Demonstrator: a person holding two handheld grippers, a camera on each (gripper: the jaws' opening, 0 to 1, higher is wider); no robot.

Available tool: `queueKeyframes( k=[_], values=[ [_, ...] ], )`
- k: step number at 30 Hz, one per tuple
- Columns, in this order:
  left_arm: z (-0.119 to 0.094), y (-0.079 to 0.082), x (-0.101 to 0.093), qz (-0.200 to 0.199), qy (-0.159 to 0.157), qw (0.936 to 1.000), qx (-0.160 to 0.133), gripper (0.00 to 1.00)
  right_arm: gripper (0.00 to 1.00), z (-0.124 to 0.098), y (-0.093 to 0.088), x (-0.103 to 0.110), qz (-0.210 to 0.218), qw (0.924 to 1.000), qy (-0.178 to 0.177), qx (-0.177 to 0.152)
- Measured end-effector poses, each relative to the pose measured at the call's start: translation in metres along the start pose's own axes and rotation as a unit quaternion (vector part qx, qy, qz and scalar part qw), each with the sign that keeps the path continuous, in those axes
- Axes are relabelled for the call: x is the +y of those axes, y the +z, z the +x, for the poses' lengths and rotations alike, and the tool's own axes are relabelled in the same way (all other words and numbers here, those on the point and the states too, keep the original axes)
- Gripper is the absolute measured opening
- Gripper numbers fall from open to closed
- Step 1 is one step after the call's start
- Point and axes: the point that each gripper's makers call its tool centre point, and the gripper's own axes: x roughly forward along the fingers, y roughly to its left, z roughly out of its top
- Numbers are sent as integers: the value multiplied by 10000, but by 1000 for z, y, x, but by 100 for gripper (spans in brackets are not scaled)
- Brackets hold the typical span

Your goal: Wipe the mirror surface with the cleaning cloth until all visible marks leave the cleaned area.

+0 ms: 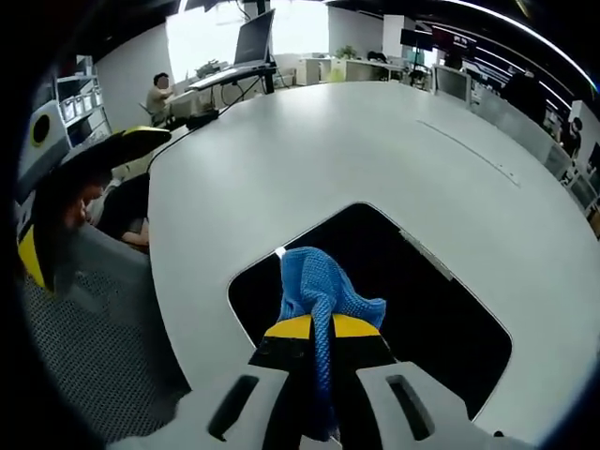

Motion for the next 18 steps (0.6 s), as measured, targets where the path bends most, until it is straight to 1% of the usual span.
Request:
queueKeyframes(
  k=[6, 10, 18],
  values=[
    [0, -1, 1, 8, 14, 10000, 26, 87, 0, -5, -6, 12, -76, 9999, 102, -2],
    [0, -2, 1, 10, 19, 10000, 39, 87, 0, -9, -10, 21, -204, 9996, 176, 1],
    [0, -3, 0, 11, 14, 10000, 65, 87, 0, -12, -13, 26, -181, 9995, 251, 6]
  ],
)
